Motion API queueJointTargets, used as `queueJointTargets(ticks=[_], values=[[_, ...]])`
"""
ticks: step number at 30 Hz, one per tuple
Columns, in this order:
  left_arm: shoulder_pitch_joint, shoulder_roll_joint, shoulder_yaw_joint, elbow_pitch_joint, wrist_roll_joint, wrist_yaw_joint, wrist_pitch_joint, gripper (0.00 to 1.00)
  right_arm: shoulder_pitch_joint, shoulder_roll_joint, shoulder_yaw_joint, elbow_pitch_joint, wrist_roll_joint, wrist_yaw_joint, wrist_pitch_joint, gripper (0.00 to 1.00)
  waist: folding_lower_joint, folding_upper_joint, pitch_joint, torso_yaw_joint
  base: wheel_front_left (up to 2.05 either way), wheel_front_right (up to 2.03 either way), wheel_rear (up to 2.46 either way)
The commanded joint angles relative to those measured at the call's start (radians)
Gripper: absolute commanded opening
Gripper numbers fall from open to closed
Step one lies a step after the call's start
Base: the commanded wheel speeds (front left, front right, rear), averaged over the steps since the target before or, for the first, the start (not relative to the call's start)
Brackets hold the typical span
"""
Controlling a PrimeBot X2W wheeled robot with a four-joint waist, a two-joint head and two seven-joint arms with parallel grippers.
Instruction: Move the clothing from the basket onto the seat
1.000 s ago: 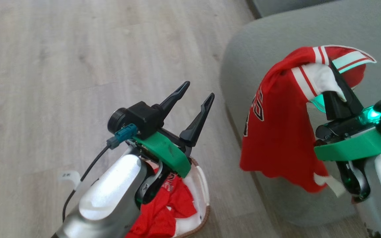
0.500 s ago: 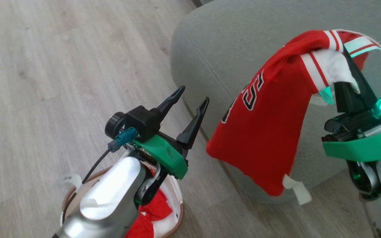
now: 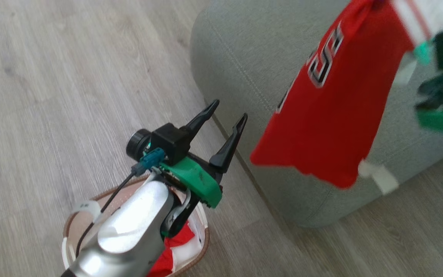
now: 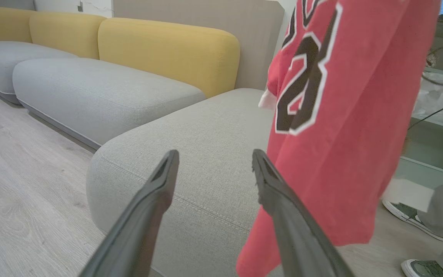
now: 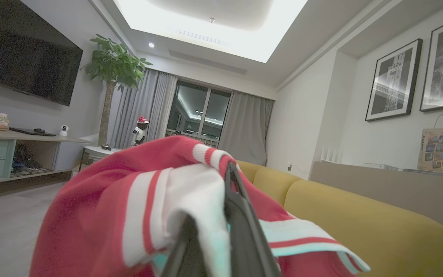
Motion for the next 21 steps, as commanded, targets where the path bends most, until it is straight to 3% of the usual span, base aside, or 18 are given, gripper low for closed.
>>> queueJointTargets(ticks=[1,16,21], values=[[-0.072,-0.001,0.029,-0.025,0.009,0.003,-0.005,1.0,-0.09,-0.049,0.007,-0.003,0.031,0.0,-0.005,0.0,0.0,0.0,0.037,0.021,0.0,0.0,0.0],[-0.202,-0.028,-0.014,-0.036,0.057,0.005,0.059,1.0,-0.428,-0.26,-0.005,0.344,0.128,0.0,-0.005,0.0,0.0,0.0,0.263,0.137,0.0,0.0,0.0],[-0.248,-0.042,-0.03,-0.037,0.077,0.013,0.073,1.0,-0.509,-0.336,-0.06,0.492,0.116,0.0,-0.005,0.0,0.0,0.0,0.343,0.184,0.0,0.0,0.0]])
